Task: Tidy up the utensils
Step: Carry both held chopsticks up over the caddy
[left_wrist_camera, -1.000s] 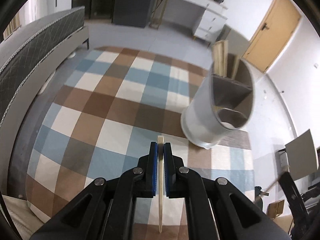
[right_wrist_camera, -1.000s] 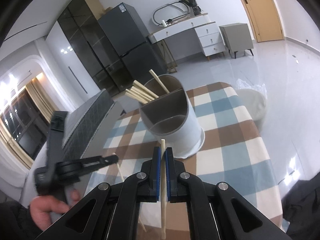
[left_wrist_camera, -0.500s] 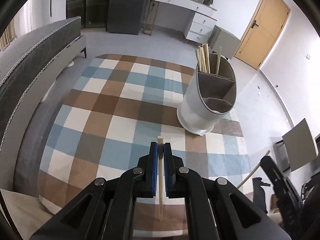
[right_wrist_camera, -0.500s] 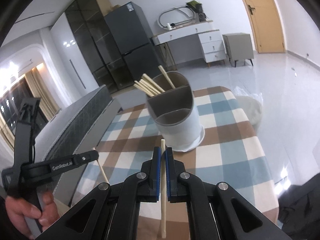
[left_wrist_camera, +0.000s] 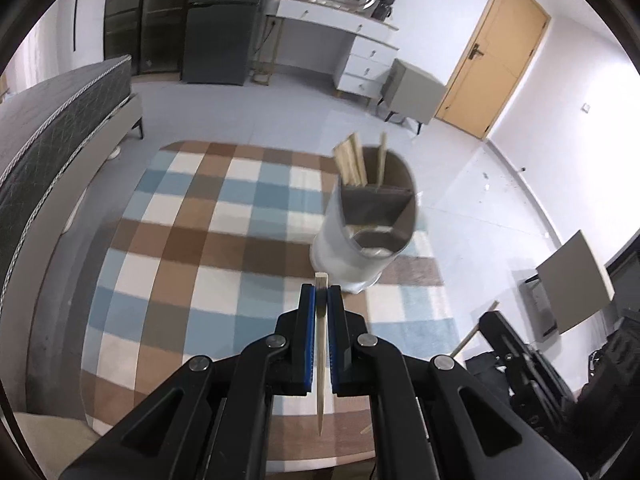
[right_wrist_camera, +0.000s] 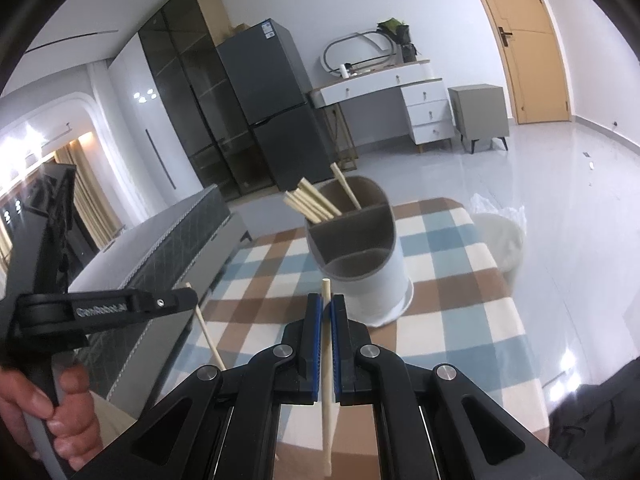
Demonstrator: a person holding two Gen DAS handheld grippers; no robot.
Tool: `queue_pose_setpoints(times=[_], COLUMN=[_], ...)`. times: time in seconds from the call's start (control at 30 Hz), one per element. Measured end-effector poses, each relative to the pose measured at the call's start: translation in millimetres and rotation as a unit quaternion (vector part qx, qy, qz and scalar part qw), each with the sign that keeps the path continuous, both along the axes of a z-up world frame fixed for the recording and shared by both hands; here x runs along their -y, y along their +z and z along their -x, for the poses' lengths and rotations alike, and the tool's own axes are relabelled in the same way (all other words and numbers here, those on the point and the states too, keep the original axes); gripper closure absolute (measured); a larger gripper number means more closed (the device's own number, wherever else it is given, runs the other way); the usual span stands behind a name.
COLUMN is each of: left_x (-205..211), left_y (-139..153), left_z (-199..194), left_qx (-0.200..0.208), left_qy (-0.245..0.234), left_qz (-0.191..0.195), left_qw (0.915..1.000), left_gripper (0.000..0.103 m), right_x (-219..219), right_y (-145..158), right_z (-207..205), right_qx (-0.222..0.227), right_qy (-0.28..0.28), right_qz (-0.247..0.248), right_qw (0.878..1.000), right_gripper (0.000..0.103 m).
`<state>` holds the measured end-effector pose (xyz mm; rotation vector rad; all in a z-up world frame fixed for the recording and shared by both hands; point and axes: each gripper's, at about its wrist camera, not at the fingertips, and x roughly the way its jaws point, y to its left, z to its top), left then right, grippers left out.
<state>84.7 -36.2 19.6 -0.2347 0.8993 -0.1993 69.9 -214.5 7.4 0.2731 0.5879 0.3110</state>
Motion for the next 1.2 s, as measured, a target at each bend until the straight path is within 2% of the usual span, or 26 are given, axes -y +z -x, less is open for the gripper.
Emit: queue_pose_setpoints(times=[0.23, 0.4, 0.6, 0.73, 0.87, 1.2], left_x=[3, -1, -3, -4, -6, -9], left_y=[43, 79, 104, 107, 98, 59], left_z=[-22, -46, -84, -110, -135, -172], left_qx=[0.031, 0.083, 0.121, 0.140, 0.145, 0.121], left_qy=[-0.015, -0.014, -0.004, 0.003, 0.010, 0.021], left_qz=[0.059, 0.105, 0.122, 0.122, 0.124, 0.121], left_qw=[0.9977, 0.9908, 0.9851, 0.9825, 0.9816, 0.9850], left_gripper=[0.102, 0.102, 0.102, 0.102, 0.102, 0.102], right_x=[13, 16, 4, -10, -22, -41], right_y=[42, 82, 115, 126, 129, 110], right_z=[-23, -54, -95, -123, -147, -188], right_qx=[0.037, 0.074, 0.110, 0.134, 0.149, 0.162], right_qy=[0.001, 0.012, 0.033, 0.052, 0.064, 0.083], right_qz=[0.025, 0.055, 0.096, 0.126, 0.139, 0.139], right_qw=[0.999, 0.996, 0.989, 0.982, 0.977, 0.973], right_gripper=[0.099, 0.099, 0.099, 0.099, 0.099, 0.099])
